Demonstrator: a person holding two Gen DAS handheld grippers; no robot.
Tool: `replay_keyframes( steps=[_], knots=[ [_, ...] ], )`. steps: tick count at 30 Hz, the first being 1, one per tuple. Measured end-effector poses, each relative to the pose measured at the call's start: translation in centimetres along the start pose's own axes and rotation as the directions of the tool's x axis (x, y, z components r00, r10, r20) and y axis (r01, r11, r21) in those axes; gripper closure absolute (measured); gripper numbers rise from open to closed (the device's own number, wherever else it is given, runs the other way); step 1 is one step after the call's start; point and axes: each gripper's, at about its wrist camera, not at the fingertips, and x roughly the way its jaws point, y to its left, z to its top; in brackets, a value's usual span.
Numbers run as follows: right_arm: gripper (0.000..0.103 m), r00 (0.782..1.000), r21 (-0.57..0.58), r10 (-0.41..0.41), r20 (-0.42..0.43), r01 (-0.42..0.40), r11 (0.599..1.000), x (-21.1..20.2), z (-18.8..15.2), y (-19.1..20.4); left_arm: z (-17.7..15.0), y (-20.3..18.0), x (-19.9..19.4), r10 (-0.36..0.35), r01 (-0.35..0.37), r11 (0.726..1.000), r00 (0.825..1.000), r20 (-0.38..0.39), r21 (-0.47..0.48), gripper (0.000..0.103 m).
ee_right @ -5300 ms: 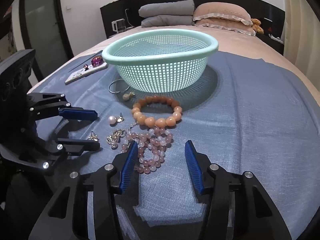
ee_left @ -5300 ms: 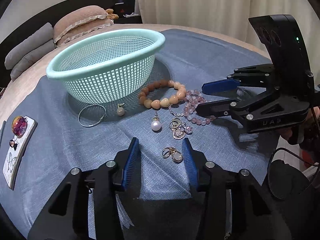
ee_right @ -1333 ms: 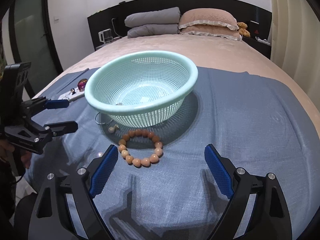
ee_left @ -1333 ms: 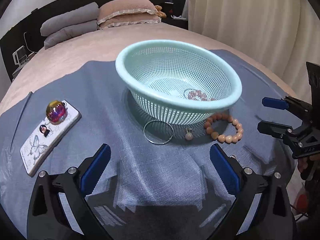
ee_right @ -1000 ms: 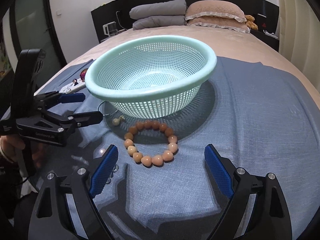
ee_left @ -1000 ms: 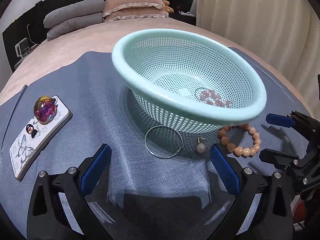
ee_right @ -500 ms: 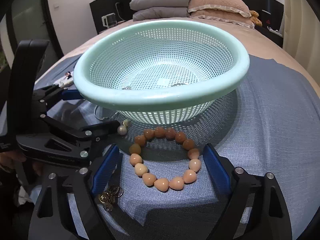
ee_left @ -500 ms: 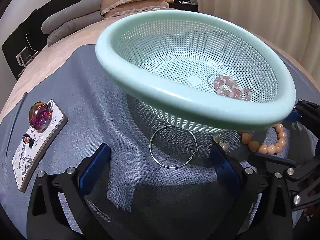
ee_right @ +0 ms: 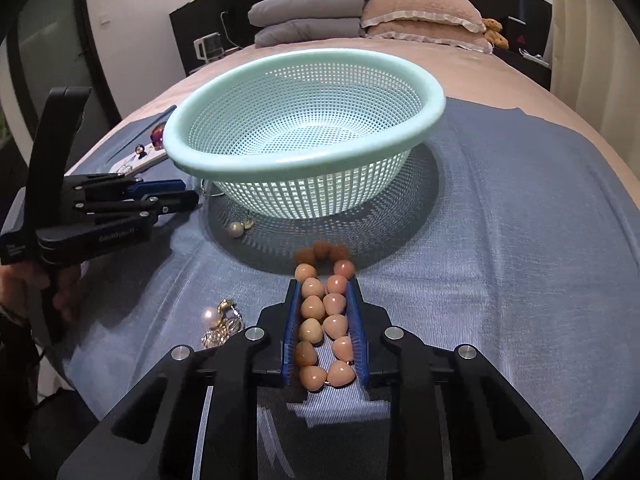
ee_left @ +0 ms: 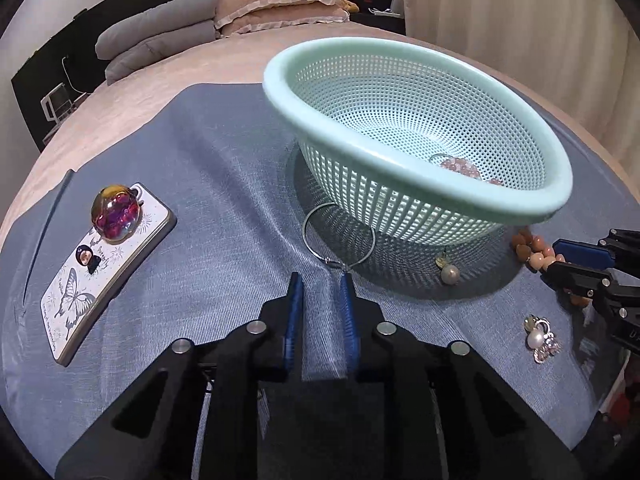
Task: Organize jewelry
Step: 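Grasp the silver bangle with the left gripper while the right gripper lifts the orange bracelet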
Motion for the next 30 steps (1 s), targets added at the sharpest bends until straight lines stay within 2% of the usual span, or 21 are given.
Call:
replay_keyframes(
  steps=[1, 2, 8, 11, 15, 20, 21, 24, 26, 30],
  knots=[
    [0.084, 1.000, 0.004, 0.000, 0.004, 0.000, 1.000, -0.4, -0.1, -0.2, -0.1, 0.1, -0.3, -0.010, 0.010, 1.000, 1.000, 0.000, -0.004, 0.091],
    [0.092, 1.000, 0.009, 0.005, 0.011, -0.005, 1.000, -0.8, -0.3, -0.4, -0.1, 0.1, -0.4, -0.015, 0.015, 1.000, 1.000, 0.000, -0.008, 0.092],
    [0.092, 0.999, 0.023, -0.005, 0.041, 0.004, 1.000, -2.8, -0.4, -1.0, 0.5, 0.0, -0.5, -0.020, 0.020, 1.000, 1.000, 0.013, -0.013, 0.092],
    [0.092, 0.999, 0.030, -0.002, 0.050, 0.001, 1.000, -3.4, -0.6, -1.2, 1.1, -0.3, 0.0, -0.015, 0.015, 1.000, 1.000, 0.003, 0.010, 0.087],
    [0.092, 0.998, 0.033, 0.002, 0.062, -0.004, 0.999, -4.2, -1.0, -1.2, 1.9, -0.3, 0.4, -0.024, 0.024, 1.000, 1.000, 0.005, -0.006, 0.058],
    [0.092, 0.996, 0.029, -0.002, 0.089, -0.001, 1.000, -5.0, -0.8, -1.6, 2.5, 0.2, 2.1, -0.033, 0.032, 0.999, 0.999, -0.017, -0.029, 0.058],
    [0.092, 0.996, 0.030, 0.002, 0.090, -0.005, 1.000, -5.0, -0.7, -1.7, 2.5, 0.4, 2.4, -0.032, 0.031, 0.999, 0.999, -0.021, -0.040, 0.058],
    [0.092, 0.996, 0.025, 0.005, 0.092, -0.008, 1.000, -5.0, -0.7, -1.6, 2.6, 0.7, 3.1, 0.023, -0.024, 0.999, 0.999, -0.029, -0.029, 0.077],
    [0.092, 0.996, 0.032, 0.014, 0.092, -0.017, 0.999, -5.0, -0.6, -1.7, 2.3, 0.5, 3.1, 0.031, -0.031, 0.999, 0.999, -0.020, -0.012, 0.079],
    [0.092, 0.995, 0.033, 0.019, 0.098, -0.023, 0.999, -5.1, -0.6, -1.6, 2.0, 0.5, 2.8, 0.019, -0.019, 1.000, 1.000, -0.021, 0.000, 0.090]
  ],
)
